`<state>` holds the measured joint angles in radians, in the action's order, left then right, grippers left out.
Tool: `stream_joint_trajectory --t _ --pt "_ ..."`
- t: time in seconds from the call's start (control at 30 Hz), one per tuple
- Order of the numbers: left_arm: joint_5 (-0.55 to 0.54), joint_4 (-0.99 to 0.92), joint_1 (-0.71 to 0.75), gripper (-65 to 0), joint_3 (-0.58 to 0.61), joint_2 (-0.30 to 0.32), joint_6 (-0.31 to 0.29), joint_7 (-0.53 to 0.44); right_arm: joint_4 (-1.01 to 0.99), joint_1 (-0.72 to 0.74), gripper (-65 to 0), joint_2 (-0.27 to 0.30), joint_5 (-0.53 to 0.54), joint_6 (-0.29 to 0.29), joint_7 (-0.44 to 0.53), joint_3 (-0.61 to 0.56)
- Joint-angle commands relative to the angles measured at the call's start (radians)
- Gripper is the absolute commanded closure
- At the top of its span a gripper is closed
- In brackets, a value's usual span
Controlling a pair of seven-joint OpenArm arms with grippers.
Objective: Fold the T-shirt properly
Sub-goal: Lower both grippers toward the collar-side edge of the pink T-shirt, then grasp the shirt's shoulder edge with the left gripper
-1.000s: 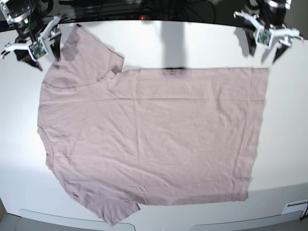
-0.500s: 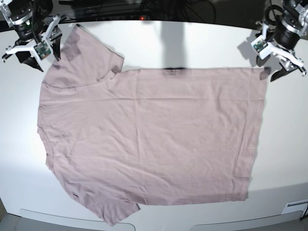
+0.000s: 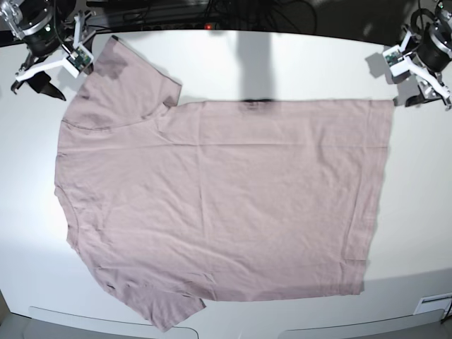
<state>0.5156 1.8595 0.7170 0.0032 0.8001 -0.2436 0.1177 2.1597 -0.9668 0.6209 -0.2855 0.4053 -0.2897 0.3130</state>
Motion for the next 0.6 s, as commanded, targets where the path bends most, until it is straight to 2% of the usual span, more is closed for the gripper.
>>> stream_joint_trajectory --t 0.0,0.17,0.33,0.5,0.57 --pt "0.001 -0.002 -0.011 -35.2 0.0 0.018 0.014 -0.019 0.015 -0.005 -40.9 0.011 0.001 -0.009 0.014 0.007" --pt "0.001 -0.05 -0.105 -35.2 0.084 0.018 0.014 -0.014 0.015 -0.005 -40.9 0.011 0.001 -0.008 0.016 0.007" --pt "0.001 -0.108 -0.202 -35.2 0.253 0.018 0.014 0.138 0.015 -0.005 -40.9 0.011 0.0 -0.009 0.016 0.007" --pt "0.005 -0.177 -0.297 -35.2 0.384 0.018 0.014 0.148 0.015 -0.005 -40.9 0.011 0.0 -0.009 0.016 0.007" --pt "0.008 -0.202 -0.329 -35.2 0.416 0.018 0.014 0.183 0.015 -0.006 -40.9 0.011 0.0 -0.009 0.015 0.007"
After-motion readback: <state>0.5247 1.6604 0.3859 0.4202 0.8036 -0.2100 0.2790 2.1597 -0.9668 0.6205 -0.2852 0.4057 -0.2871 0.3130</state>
